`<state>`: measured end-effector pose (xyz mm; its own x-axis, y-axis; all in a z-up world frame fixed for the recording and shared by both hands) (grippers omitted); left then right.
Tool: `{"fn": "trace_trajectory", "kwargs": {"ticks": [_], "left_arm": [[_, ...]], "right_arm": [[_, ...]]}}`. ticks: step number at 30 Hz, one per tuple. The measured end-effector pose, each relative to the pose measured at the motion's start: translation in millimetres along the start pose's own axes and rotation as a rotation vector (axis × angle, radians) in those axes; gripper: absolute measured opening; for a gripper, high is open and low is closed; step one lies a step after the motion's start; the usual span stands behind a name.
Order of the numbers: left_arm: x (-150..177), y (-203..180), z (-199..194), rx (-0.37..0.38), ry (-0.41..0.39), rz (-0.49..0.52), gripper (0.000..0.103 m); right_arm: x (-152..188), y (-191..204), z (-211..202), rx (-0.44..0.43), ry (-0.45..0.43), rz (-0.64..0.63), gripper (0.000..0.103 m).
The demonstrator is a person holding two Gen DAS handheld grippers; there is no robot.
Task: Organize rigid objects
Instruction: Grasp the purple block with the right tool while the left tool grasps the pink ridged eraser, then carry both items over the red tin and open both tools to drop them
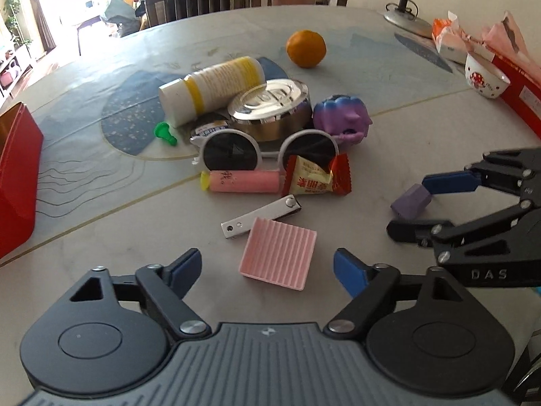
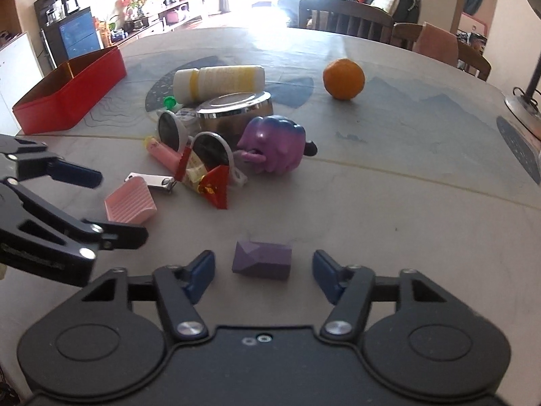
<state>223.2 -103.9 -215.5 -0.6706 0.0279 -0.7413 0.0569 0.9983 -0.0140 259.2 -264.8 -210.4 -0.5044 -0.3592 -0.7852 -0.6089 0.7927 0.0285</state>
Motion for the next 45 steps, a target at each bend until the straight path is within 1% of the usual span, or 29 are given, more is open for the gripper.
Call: {"fn": "trace_trajectory", "kwargs": {"ticks": [1,3,5,6,8,9,11,12,16,21,24,31,37,42,45], "left_arm": [[0,-1,1,-0.004,0.001,0.007,0.079],[0,-5,1,-0.01,-0.007,0.031,0.076],[-1,-8,1,0.0,-0.016,0.046,0.065],[-2,-10,1,0.003,-0.019,0.056,0.064],[-2,-13,0,0.0,-0.023,0.073,0.055],[-3,-14,-1,-0.001,-0.024,0.073,0.052],[-4,-15,-2,-0.003,-0.024,0.07,0.043],[-4,-15,-2,-0.007,-0.024,0.069,0.04],[-6,-13,-3,-0.032,-0.019,0.063,0.04],[-13,-2,-14,-0.061,-0.039,0.005,0.04],[-20,10,-24,-0.106,-0.056,-0.042,0.04],[-43,51,-61,-0.224,-0.127,-0.157,0.04],[-58,82,-88,-0.309,-0.173,-0.198,0.04],[-63,117,-103,-0.342,-0.195,-0.267,0.04],[-64,139,-111,-0.363,-0.202,-0.277,0.04]], "right_arm": [[-1,0,-1,0.0,0.004,-0.008,0.052],[0,0,-3,-0.004,0.009,-0.03,0.046],[0,0,-4,-0.006,0.011,-0.047,0.042],[-1,2,-5,-0.007,0.01,-0.055,0.037],[-1,2,-6,-0.006,0.009,-0.067,0.036],[-2,3,-4,-0.004,0.009,-0.072,0.035],[-2,2,-5,-0.008,0.007,-0.072,0.035],[-2,2,-5,-0.009,0.007,-0.073,0.035],[-6,0,-9,-0.016,-0.008,-0.067,0.035],[-19,-1,-16,-0.043,-0.04,-0.069,0.035],[-32,0,-20,-0.068,-0.071,-0.077,0.035],[-71,13,-23,-0.166,-0.129,-0.131,0.035],[-107,37,-18,-0.264,-0.171,-0.184,0.035],[-138,67,-12,-0.328,-0.199,-0.227,0.035],[-150,91,-7,-0.359,-0.22,-0.265,0.035]]}}
Point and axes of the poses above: each gripper's, at about its wrist camera, not at the fingertips, and z roughly the way its jaws point, y to its left, x to its underside, the point moved 4 cm from there along z, roughly the way its jaws point, and after that the axes turned 15 degrees about -y, right-handed, at the moved point
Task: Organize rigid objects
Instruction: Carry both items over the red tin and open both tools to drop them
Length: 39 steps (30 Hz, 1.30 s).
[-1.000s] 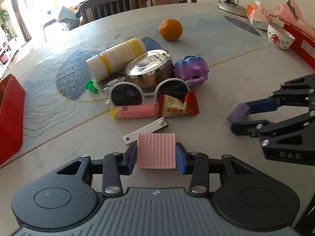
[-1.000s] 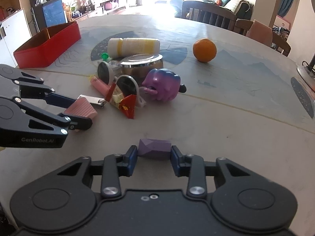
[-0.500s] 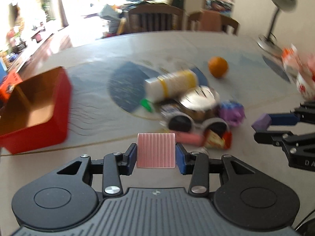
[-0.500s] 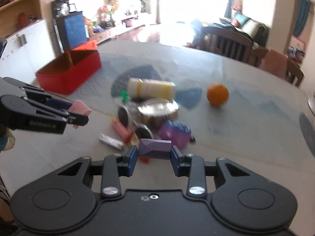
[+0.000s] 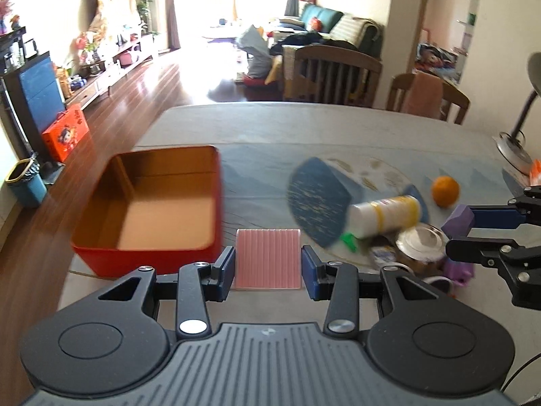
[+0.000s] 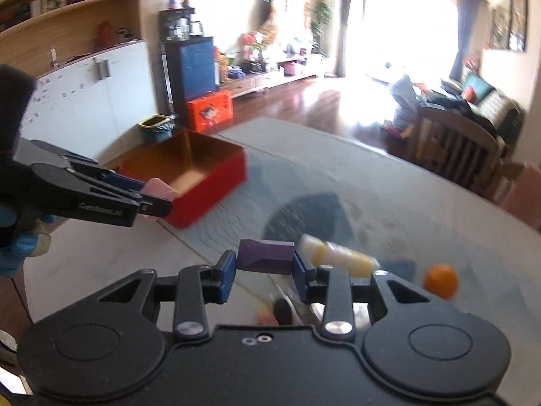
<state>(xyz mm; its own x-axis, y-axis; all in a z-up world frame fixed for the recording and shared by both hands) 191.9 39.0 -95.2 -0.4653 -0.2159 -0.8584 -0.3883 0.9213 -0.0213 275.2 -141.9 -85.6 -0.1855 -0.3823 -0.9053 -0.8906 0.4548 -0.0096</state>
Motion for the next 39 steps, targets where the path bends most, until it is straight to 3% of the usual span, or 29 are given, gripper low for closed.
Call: {"fn": "trace_trajectory", "kwargs": {"ticks": [13,18,30,39], "left_arm": [[-31,117,51,-0.026,0.025,-0.056,0.04],[-40,148,83,-0.034,0.044,-0.017,0.04],[-45,178,160,0.052,0.123,0.015,0.04],[-34,177,200,0.121,0.207,0.057,0.04]], "right_arm": [[-53,72,93,-0.017,0.004,0.006,0.035],[-62,91,137,-0.009,0.02,0.035,0.035],[-56,119,235,-0.005,0.148,-0.013,0.035],[-38,133,280,-0.029,0.236,-0.055,0.035]]}}
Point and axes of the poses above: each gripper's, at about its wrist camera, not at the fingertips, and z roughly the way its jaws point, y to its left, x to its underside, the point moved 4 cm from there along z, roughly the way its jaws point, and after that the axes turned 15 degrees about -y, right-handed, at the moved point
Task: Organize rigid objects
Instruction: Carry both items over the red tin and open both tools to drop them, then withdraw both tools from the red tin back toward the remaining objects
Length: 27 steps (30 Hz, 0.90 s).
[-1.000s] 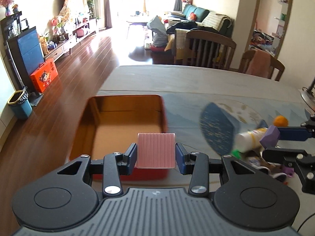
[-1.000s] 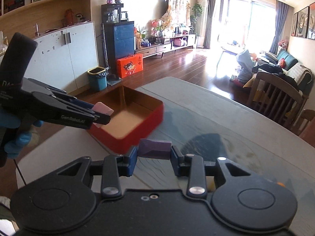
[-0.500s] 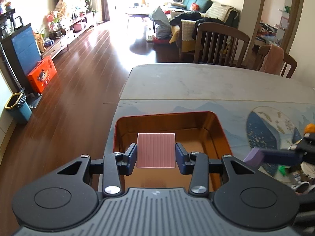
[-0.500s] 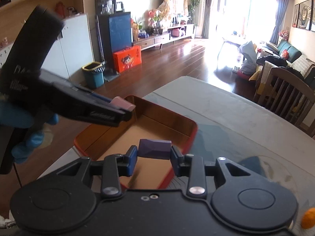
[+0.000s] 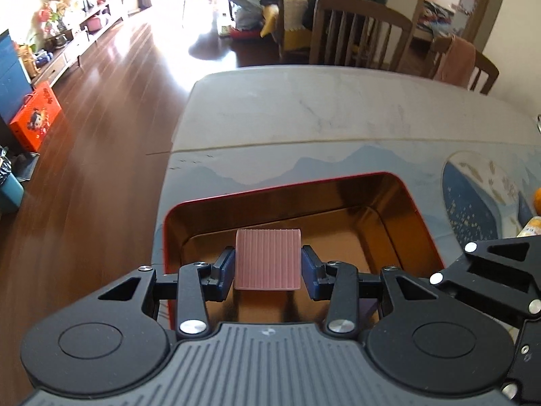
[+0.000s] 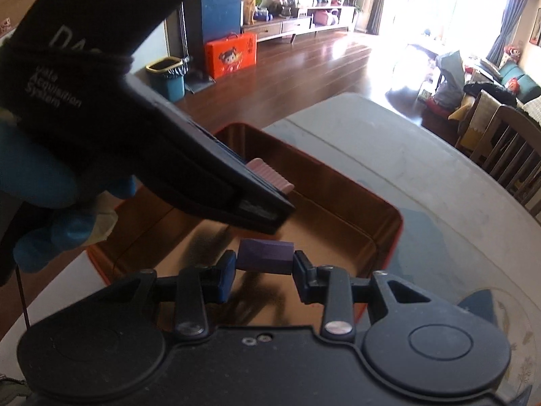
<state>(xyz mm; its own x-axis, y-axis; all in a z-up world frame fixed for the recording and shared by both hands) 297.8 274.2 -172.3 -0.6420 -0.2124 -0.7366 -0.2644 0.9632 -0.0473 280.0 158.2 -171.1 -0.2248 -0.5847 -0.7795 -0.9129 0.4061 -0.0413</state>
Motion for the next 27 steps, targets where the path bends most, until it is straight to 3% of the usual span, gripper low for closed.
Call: {"fn": "trace_trajectory", "kwargs": {"ticks": [16,24,27], "left_arm": [[1,1,18,0.016,0.023,0.021,0.04],[-2,4,11,0.015,0.018,-0.009,0.041],[-3,2,4,0.012,0.008,-0.005,0.047]], "right_arm": [[11,0,18,0.016,0.099,-0.001,0.037],[6,-7,9,0.015,0.074,0.048,0.046],[3,-9,-1,0.013,0.051,0.07,0.048]]}}
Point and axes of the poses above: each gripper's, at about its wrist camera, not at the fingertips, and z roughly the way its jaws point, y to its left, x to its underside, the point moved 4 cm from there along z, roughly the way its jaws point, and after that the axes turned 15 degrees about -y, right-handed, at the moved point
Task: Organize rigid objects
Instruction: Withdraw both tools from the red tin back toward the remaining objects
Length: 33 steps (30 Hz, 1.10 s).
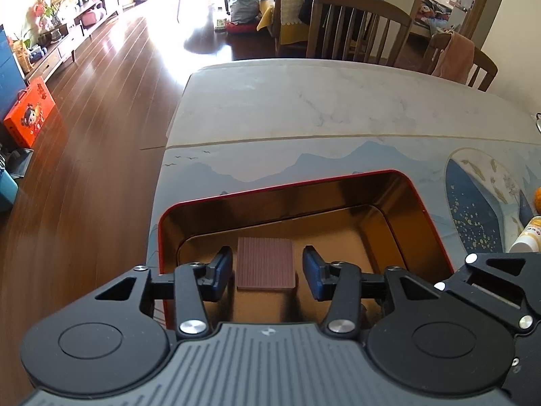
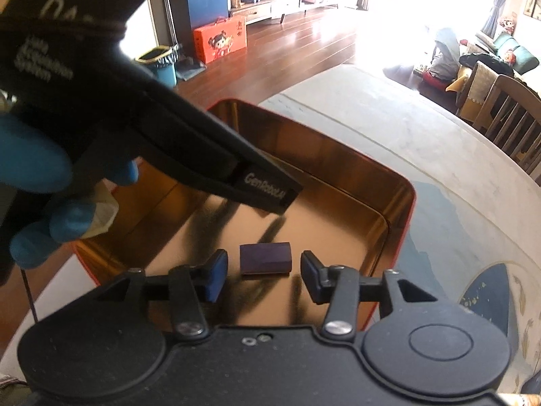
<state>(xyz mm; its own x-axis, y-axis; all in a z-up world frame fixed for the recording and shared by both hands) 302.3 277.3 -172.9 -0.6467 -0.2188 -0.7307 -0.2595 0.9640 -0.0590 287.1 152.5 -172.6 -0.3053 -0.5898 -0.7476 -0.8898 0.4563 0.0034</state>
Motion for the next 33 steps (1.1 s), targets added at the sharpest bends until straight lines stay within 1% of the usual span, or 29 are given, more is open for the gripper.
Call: {"fn": "trace_trajectory", "kwargs": {"ticks": [2,4,7,9,11,13,17,19,22,25,29,33], "left_arm": [[-1,-1,-6,-0.003,-0.011,0.002,0.05],[-3,-3,-12,-0.002,-0.023,0.001,0.051],[-7,-7,-23,0.001,-0.042,0.0,0.054],[-9,-10,-31,0.001,-0.06,0.006,0.057],[-12,-13,-40,0.002,-0.079,0.011,0.064],[-14,-17,-47,0.001,-0.097,0.016,0.066],[-17,-25,-62,0.006,-0.125,0.014,0.067],[-18,-31,-70,0.012,-0.137,0.013,0.067],[-18,-39,-82,0.019,-0.156,0.014,0.071],[-19,-49,-93,0.024,-0.173,0.014,0.072],[-17,-62,-107,0.033,-0.189,-0.004,0.075],[-16,-80,-119,0.036,-0.212,-0.009,0.076]], "right_arm": [[-1,-1,-9,0.002,-0.017,0.009,0.05],[-2,-3,-18,0.011,-0.036,0.022,0.056],[-3,-6,-34,0.034,-0.067,0.039,0.061],[-5,-10,-45,0.042,-0.083,0.052,0.064],[-6,-11,-57,0.055,-0.099,0.061,0.067],[-5,-17,-69,0.062,-0.115,0.079,0.075],[-4,-25,-91,0.071,-0.153,0.116,0.08],[-3,-27,-106,0.076,-0.171,0.132,0.084],[2,-33,-124,0.084,-0.198,0.165,0.088],[6,-41,-142,0.09,-0.227,0.183,0.091],[17,-56,-170,0.103,-0.262,0.223,0.094],[31,-73,-198,0.135,-0.307,0.243,0.1]]}}
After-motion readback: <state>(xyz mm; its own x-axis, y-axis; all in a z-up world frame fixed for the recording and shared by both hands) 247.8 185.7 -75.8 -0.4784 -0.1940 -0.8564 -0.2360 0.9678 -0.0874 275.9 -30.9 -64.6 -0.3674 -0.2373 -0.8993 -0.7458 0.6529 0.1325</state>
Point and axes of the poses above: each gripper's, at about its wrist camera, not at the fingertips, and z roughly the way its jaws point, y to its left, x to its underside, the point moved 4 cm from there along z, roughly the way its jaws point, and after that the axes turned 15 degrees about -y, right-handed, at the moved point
